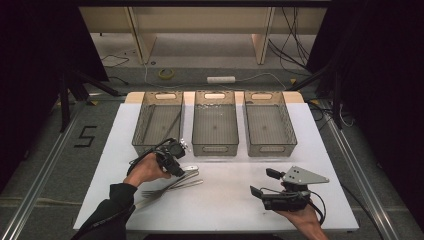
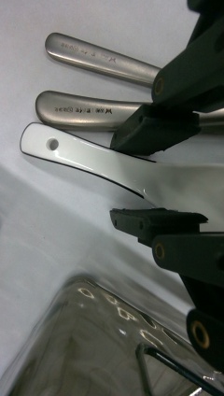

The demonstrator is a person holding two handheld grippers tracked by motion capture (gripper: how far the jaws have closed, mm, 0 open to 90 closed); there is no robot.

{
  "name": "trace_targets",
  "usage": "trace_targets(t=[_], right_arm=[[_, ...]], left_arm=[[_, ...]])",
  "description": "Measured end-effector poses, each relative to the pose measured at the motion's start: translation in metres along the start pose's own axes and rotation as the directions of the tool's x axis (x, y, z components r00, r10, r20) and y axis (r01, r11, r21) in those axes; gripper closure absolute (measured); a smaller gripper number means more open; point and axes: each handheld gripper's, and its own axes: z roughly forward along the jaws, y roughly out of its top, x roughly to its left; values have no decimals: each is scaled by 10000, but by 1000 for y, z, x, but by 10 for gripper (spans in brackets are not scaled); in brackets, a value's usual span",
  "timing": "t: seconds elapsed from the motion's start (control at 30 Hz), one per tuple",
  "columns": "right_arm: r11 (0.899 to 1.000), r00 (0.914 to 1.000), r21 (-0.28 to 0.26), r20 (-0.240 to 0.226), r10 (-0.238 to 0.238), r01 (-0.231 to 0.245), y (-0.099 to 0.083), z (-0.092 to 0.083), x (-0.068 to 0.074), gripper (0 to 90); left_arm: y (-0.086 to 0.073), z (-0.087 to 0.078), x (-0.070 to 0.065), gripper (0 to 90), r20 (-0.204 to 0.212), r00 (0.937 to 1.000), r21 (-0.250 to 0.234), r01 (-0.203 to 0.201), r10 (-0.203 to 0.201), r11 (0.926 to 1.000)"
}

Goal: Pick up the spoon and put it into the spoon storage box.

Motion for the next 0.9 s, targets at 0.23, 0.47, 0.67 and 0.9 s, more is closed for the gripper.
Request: trace_targets(t=[0.23,0.47,0.67,0.9], right_arm=[[10000,10000,-5,20,27,-27,0,-1,0,196],[10000,10000,-1,31,19,-19,0,-1,0,199],[10000,10000,-32,39,31,-31,0,-2,0,201],[10000,10000,-28,59,27,-27,0,-2,0,201]], left_arm=[[-1,0,2,700,-9,10000,-115,69,-69,9999],[0,-1,0,716,-164,9998,-114,-121,119,9999],[-2,-5,3,724,-289,9996,-392,43,-54,9992],[-6,-13,8,728,21,9993,-855,381,-380,9956]])
